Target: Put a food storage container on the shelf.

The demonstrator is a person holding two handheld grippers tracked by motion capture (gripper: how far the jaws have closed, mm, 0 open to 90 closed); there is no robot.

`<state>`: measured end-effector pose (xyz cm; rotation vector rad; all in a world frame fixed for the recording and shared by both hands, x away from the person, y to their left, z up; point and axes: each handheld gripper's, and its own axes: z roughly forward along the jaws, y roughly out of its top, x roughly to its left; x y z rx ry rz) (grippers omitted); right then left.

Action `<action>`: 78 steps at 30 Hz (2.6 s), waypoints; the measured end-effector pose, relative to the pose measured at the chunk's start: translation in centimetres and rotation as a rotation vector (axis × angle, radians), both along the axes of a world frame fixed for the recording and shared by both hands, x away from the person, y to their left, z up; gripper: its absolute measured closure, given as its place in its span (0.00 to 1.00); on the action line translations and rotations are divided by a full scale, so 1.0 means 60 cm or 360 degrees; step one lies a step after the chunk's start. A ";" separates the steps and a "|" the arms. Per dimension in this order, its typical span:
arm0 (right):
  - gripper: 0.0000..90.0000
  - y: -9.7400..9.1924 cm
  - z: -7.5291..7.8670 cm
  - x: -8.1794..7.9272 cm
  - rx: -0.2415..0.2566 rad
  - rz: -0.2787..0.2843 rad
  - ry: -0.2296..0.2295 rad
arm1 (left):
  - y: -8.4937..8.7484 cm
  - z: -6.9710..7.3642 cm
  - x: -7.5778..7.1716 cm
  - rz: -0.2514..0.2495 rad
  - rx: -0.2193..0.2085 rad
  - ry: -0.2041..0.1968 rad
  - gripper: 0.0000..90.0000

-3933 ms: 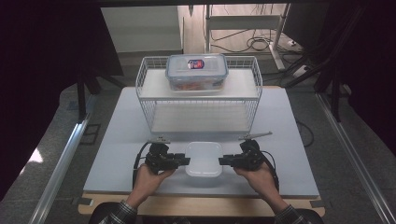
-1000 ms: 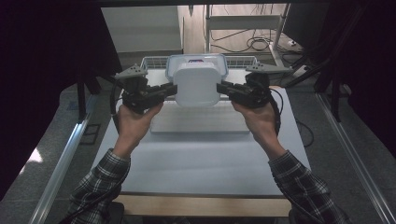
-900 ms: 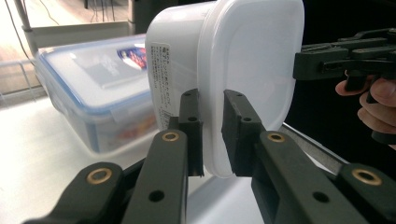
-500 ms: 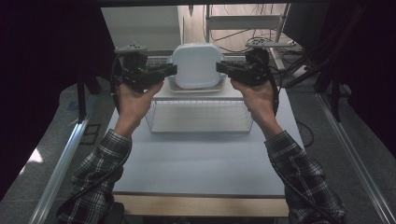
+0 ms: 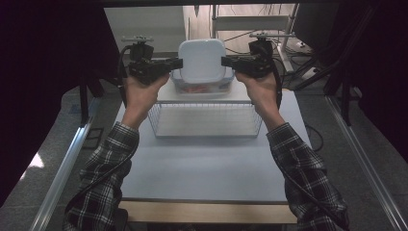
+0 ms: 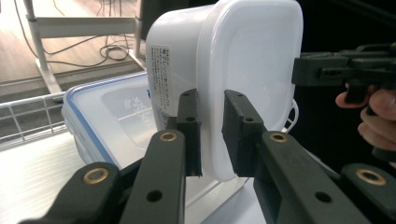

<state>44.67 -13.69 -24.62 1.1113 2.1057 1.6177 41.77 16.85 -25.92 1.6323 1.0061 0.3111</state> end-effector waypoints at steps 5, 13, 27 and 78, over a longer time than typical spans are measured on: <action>0.84 0.006 0.003 0.005 0.0005 -0.0008 0.0016 | 0.002 -0.001 0.009 -0.0019 -0.0041 -0.0003 0.77; 0.77 0.011 0.004 0.016 0.0000 -0.0034 0.0014 | -0.007 0.003 0.016 -0.0022 -0.0029 -0.0041 0.64; 0.70 0.025 0.006 0.029 -0.0062 -0.0085 -0.0015 | -0.023 -0.004 0.036 0.0079 0.0100 -0.0040 0.64; 0.27 0.002 -0.012 0.028 -0.0058 0.0028 -0.0126 | -0.022 -0.008 0.033 0.0011 0.0149 -0.0192 0.15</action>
